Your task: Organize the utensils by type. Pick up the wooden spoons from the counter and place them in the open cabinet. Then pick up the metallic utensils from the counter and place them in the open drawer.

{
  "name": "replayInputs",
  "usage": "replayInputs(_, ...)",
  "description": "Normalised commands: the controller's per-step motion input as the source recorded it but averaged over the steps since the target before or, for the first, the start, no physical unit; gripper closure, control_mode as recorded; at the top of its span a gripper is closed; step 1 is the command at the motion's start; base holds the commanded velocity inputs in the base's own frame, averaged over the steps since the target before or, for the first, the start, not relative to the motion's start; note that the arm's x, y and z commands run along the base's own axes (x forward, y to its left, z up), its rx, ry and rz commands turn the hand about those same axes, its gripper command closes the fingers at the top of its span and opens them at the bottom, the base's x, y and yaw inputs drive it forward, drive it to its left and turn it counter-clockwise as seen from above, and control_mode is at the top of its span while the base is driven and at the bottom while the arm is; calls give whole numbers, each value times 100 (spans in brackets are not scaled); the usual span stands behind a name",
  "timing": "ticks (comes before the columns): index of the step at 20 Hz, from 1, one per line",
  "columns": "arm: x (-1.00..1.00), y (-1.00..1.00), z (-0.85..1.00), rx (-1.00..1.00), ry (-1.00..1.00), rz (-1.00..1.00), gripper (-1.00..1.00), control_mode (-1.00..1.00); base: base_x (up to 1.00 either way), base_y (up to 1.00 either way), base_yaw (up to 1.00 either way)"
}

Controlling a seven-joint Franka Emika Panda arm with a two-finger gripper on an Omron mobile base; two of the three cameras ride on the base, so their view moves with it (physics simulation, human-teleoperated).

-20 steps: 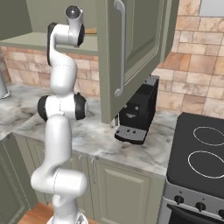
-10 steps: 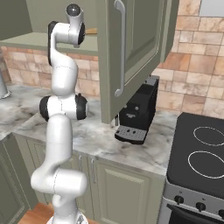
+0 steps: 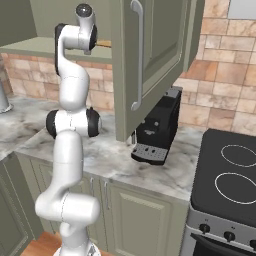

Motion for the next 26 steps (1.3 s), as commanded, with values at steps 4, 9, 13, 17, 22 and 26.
replayInputs(4,0,0,-25,0,-6,0,-100,-100,0,0,0)
replayInputs(9,-2,0,-18,0,-9,0,-100,-100,0,0,0)
replayInputs(13,-16,0,-23,0,-6,0,-100,-100,0,0,0)
replayInputs(17,-2,0,-15,3,0,0,-100,-100,0,0,0)
replayInputs(22,-2,0,-19,7,0,0,-100,-100,0,0,0)
replayInputs(26,-6,0,-26,9,0,0,-100,-100,0,0,0)
